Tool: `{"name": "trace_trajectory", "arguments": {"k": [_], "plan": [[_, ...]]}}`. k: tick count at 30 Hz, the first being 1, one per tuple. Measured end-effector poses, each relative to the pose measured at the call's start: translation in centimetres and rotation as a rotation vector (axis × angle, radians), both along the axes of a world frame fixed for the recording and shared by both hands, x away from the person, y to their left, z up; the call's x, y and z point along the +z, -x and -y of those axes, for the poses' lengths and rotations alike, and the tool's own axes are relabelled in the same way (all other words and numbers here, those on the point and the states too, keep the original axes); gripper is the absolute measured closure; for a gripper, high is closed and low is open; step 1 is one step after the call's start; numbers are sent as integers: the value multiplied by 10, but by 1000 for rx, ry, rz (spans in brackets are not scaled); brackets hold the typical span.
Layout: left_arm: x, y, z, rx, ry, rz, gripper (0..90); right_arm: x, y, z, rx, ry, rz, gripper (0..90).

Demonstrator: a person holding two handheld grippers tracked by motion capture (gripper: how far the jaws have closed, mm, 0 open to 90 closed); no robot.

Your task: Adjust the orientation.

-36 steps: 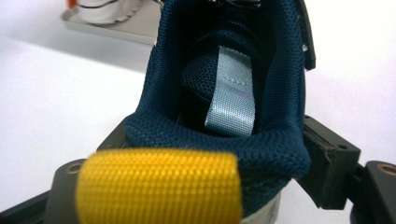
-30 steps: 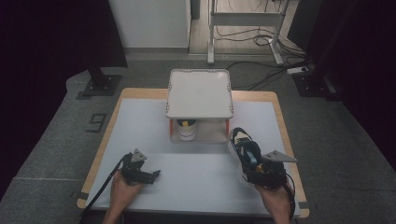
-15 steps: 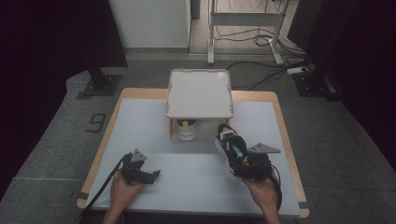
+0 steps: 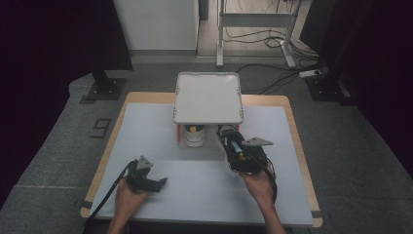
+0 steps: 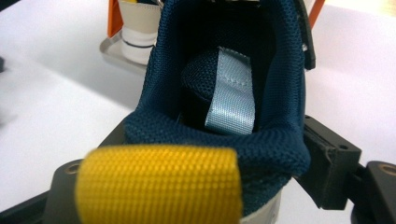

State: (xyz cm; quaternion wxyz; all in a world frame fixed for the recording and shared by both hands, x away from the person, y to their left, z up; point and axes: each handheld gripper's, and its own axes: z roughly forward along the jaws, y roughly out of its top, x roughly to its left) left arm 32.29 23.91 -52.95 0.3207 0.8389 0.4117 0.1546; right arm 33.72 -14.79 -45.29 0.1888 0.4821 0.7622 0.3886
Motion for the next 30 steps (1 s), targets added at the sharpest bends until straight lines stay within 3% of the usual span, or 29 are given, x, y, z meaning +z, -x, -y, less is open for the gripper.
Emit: {"name": "trace_trajectory", "arguments": {"k": [16,30], "plan": [[0,0,0,1,0,1,0,-4,-41,-31,-41,32,22,251],[0,0,0,0,-2,1,0,-21,-65,-38,-110,26,14,247]]}}
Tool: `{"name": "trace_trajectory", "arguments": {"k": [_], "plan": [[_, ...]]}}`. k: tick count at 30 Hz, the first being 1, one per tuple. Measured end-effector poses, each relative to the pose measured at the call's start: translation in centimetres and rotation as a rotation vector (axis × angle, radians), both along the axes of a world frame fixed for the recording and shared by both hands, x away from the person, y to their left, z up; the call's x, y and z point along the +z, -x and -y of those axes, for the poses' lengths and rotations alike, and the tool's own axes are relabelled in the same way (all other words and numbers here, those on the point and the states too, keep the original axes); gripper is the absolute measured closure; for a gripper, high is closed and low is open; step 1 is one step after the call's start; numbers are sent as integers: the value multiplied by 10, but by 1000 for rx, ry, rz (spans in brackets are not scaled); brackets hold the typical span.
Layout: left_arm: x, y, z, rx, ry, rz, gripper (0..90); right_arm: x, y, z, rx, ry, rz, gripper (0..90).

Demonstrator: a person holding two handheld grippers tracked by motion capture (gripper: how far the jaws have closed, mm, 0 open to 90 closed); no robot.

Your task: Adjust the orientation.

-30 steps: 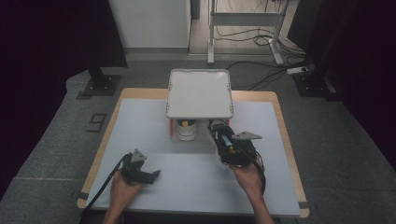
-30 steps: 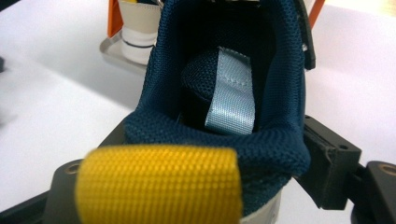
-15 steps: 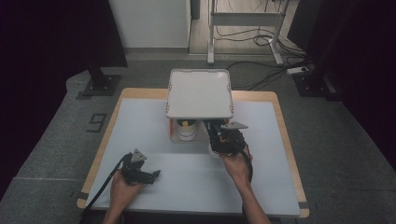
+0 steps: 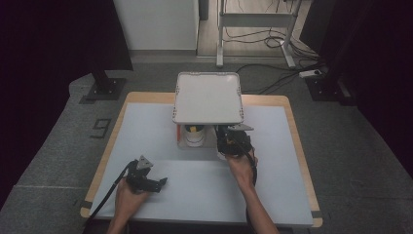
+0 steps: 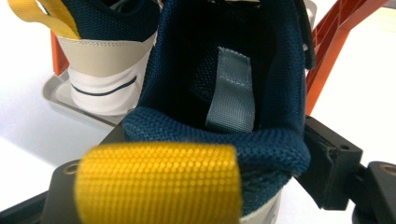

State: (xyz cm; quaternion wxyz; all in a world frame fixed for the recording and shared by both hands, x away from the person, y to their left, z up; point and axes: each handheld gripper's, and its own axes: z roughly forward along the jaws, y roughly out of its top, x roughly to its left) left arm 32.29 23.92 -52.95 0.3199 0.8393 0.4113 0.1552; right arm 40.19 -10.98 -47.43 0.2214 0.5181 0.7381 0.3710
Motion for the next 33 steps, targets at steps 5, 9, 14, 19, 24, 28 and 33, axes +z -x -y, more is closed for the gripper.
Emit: {"name": "trace_trajectory", "arguments": {"k": [5,9,14,19,24,28,33], "plan": [[0,0,0,-2,0,0,0,-6,-4,-3,-12,-5,7,242],[0,0,0,-1,0,0,0,-10,-6,-6,-26,-3,10,233],[0,0,0,-1,0,0,0,-11,-8,-5,-24,-19,-2,202],[0,0,0,-1,0,1,0,-12,-8,-5,-18,-42,1,115],[0,0,0,-1,0,1,0,4,3,0,24,-33,40,128],[0,0,0,-2,-1,1,0,19,17,7,75,-20,51,190],[0,0,0,-1,1,2,0,23,39,17,149,4,33,495]]}}
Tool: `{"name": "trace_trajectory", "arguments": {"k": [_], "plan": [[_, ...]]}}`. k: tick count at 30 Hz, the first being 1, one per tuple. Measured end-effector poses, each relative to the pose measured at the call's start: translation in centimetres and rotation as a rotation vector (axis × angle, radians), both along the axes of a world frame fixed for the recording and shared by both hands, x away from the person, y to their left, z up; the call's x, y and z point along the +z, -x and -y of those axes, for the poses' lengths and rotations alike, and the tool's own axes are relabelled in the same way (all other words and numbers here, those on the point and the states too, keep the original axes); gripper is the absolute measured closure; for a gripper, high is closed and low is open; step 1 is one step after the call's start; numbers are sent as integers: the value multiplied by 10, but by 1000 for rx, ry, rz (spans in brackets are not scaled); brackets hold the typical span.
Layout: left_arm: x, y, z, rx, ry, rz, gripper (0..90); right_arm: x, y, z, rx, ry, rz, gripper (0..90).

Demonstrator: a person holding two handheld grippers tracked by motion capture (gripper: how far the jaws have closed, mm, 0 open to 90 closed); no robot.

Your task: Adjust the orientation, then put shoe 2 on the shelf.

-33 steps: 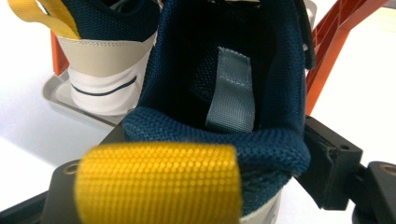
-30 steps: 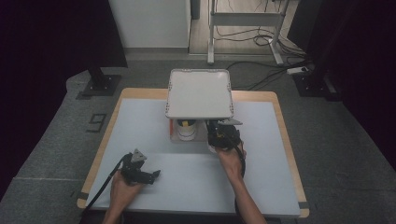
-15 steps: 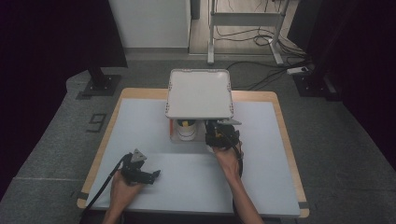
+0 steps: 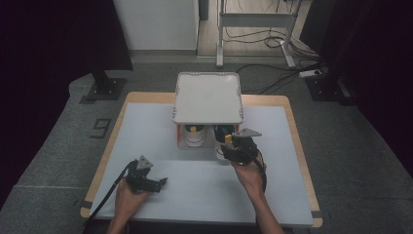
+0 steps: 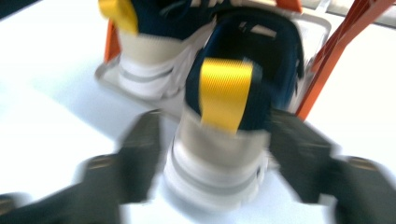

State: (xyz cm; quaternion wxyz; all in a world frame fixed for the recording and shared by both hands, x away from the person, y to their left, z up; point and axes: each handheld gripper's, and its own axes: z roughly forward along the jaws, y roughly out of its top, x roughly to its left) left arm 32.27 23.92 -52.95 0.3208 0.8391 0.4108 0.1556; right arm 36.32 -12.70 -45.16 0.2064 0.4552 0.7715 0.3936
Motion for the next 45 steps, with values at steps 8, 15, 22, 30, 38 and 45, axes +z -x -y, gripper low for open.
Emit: {"name": "trace_trajectory", "arguments": {"k": [8,15,22,30,38,45], "plan": [[0,0,0,-2,-3,-1,0,-15,2,3,69,16,-19,735],[0,0,0,-1,-2,-1,0,-19,-13,-2,70,-14,6,777],[0,0,0,0,-2,0,0,-25,-27,-10,30,-5,22,783],[0,0,0,-1,-1,-1,0,-32,-43,-7,-19,-46,32,780],[0,0,0,-1,-1,-1,0,-31,-42,-4,0,-81,8,650],[0,0,0,0,-1,-1,0,-22,-33,-2,37,-78,3,493]]}}
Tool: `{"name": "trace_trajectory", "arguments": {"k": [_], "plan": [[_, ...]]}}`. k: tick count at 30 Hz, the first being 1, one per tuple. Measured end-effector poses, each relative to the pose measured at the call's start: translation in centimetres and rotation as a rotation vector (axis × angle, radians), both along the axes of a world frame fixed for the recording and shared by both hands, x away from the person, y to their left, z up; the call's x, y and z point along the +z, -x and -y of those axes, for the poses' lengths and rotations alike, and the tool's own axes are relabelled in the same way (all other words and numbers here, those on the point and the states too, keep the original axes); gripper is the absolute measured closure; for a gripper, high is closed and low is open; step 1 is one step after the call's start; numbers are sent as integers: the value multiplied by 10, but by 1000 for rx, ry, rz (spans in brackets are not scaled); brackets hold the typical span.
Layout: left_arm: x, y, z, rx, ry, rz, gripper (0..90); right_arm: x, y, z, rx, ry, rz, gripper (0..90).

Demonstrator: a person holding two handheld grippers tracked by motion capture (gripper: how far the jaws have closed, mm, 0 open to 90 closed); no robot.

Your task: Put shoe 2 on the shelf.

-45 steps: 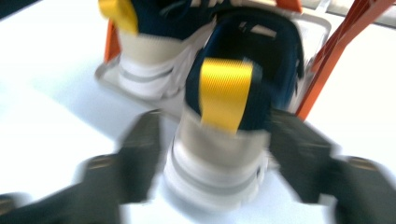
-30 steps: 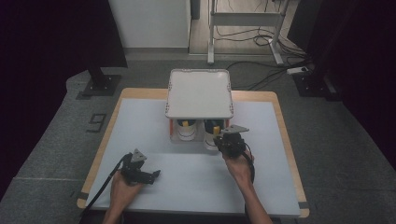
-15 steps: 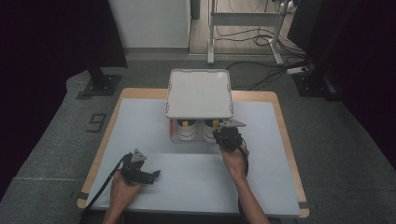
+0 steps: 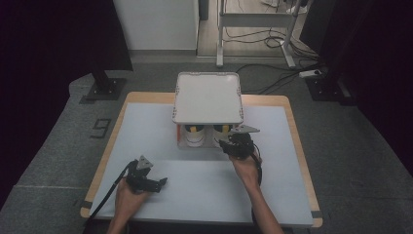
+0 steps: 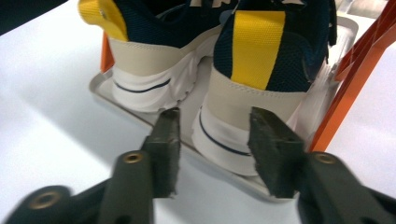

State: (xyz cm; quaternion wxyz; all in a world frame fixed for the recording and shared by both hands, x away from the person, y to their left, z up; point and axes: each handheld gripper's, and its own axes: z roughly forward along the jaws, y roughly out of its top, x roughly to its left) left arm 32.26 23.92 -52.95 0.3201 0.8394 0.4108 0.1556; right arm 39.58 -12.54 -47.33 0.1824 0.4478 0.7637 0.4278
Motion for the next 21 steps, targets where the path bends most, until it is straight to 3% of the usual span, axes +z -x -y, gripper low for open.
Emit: {"name": "trace_trajectory", "arguments": {"k": [21], "plan": [[0,0,0,0,1,1,0,19,30,26,79,50,-41,240]]}}
